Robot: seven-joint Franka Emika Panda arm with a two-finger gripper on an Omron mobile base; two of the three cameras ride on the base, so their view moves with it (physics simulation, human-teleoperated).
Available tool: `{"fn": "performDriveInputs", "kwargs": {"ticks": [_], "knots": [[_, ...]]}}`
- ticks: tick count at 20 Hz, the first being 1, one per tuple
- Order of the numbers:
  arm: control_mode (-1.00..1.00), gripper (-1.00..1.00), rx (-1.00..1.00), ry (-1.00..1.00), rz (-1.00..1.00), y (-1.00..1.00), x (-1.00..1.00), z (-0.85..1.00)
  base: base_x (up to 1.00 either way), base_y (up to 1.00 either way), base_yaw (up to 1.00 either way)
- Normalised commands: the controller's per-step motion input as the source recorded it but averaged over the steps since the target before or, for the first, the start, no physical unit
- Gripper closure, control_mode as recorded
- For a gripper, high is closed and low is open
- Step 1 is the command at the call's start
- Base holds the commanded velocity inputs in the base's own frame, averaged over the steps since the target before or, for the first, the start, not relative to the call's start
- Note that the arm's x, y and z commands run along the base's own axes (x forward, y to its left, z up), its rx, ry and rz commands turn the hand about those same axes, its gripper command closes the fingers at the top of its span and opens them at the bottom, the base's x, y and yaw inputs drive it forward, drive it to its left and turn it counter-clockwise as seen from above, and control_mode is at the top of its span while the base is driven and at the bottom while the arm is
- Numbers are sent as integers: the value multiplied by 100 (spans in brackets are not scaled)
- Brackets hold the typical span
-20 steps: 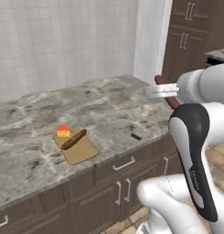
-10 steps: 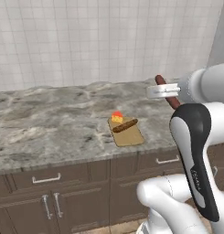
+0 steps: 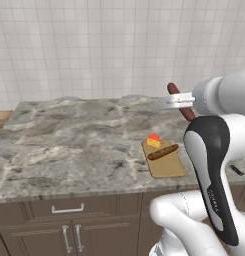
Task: Retrieve the sausage and cheese from the fridge and place them on the cutting board on the counter.
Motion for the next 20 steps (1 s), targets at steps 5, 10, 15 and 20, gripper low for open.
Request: {"fn": "performDriveInputs", "kwargs": {"ticks": [5, 10, 15, 20], "knots": [[100, 100, 0, 0, 0, 0, 0, 0, 17, -13, 1], [-100, 100, 0, 2, -2, -3, 0, 0, 0, -3, -1], [-100, 100, -2, 19, -17, 0, 29, -1, 0, 0, 0], [-100, 100, -2, 27, -7, 0, 48, -17, 0, 0, 0]]}}
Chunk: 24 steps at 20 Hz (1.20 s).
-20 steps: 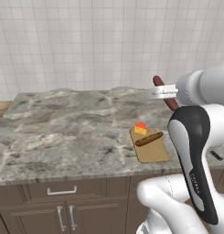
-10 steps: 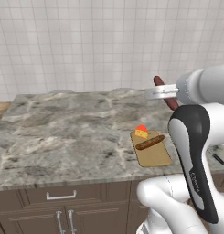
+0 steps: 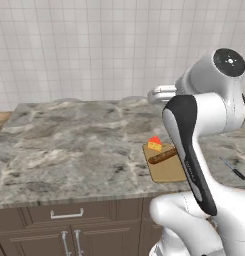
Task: Retrieve the sausage and cheese from the fridge and place them on the cutting board on the counter.
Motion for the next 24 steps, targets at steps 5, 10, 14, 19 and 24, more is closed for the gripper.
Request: {"fn": "performDriveInputs", "kwargs": {"ticks": [5, 10, 14, 19, 24], "knots": [[-100, 100, -1, 37, 0, -7, 53, -33, 0, 0, 0], [-100, 100, -6, 27, 0, -14, 61, -61, 0, 0, 0], [-100, 100, -18, 15, -1, -8, 55, -92, 0, 0, 0], [-100, 100, -14, 7, -11, -14, 28, -68, 0, 0, 0], [-100, 100, 2, 14, -18, -25, 12, -12, 0, 0, 0]]}}
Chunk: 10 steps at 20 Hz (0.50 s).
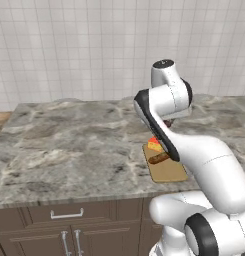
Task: Retrieve the sausage and cheese from the fridge and place them on the cutting board on the counter.
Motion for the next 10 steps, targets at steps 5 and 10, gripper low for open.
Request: {"fn": "performDriveInputs", "kwargs": {"ticks": [5, 10], "knots": [[-100, 100, 2, 8, -27, -21, 28, -22, 0, 0, 0], [-100, 100, 0, 0, -36, -23, 40, -44, 0, 0, 0]]}}
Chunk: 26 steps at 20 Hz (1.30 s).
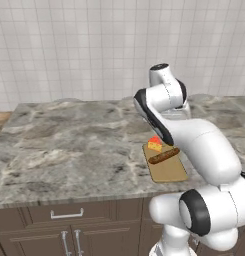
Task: Retrieve the sausage and cheese from the fridge and place them on the cutting board on the counter.
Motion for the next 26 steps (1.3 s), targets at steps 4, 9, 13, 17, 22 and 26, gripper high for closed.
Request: {"fn": "performDriveInputs", "kwargs": {"ticks": [4, 9, 13, 17, 22, 26], "knots": [[-100, 100, 1, 0, -37, -42, 29, -26, 0, 0, 0], [-100, 100, 11, 0, -28, -53, 3, -27, 0, 0, 0], [-100, 100, 0, -8, -19, -26, 0, -78, 0, 0, 0], [-100, 100, 0, -13, -13, 0, 0, -80, 0, 0, 0], [-100, 100, 1, -17, -9, 0, 0, -50, 0, 0, 0], [-100, 100, 0, -14, -3, 0, 0, -54, 0, 0, 0]]}}
